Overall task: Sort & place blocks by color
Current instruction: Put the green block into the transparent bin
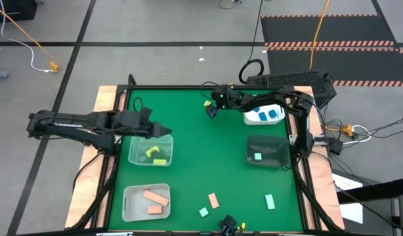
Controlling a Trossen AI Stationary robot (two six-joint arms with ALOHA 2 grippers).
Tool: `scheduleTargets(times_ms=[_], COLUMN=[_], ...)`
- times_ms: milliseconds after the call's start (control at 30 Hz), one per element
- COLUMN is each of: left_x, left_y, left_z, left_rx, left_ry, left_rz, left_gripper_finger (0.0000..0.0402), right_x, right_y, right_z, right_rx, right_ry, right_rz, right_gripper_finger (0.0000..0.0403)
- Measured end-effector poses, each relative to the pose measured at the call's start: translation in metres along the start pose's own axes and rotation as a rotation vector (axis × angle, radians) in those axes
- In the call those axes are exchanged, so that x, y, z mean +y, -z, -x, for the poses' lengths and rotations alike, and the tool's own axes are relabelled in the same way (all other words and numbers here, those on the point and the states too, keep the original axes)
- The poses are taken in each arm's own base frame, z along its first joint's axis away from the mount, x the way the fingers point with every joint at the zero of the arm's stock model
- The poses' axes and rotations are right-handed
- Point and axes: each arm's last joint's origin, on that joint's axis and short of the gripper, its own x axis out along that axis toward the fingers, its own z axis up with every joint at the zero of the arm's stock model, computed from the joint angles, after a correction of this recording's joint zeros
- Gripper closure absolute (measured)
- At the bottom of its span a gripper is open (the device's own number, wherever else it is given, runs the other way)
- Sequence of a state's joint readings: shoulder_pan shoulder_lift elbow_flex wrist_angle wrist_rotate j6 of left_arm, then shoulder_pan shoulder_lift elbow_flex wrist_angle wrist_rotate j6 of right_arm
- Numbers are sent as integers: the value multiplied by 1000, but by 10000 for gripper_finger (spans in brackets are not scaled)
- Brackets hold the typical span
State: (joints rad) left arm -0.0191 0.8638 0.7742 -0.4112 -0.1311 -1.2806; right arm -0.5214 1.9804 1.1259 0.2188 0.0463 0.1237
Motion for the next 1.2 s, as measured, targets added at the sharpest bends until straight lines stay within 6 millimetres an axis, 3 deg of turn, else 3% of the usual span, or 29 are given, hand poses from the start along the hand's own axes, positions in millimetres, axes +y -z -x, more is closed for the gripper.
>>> scheduleTargets(times_ms=[200, 367, 533, 767, 867, 1033, 1200], left_x=[-13, -14, -13, -11, -10, -8, -4], left_y=[-11, -15, -18, -25, -28, -33, -38], left_z=[5, 5, 4, 4, 4, 4, 2], left_rx=[-96, -123, -143, -184, -199, -227, -250], left_ry=[144, 161, 152, 130, 121, 100, 58], left_rz=[-11, -22, -54, -127, -162, -237, -263], left_gripper_finger=[147, 147, 147, 147, 147, 147, 147], right_x=[2, 2, 3, 3, 3, 5, 19], right_y=[-4, -8, -9, -6, -6, -17, -45], right_z=[-14, -24, -25, -24, -24, -10, 24], right_rx=[19, 48, 60, 89, 92, 79, -34], right_ry=[-9, -19, -20, -29, -26, -46, -99], right_rz=[76, 146, 171, 234, 209, 108, 140], right_gripper_finger=[94, 109, 160, 277, 285, 285, 285])
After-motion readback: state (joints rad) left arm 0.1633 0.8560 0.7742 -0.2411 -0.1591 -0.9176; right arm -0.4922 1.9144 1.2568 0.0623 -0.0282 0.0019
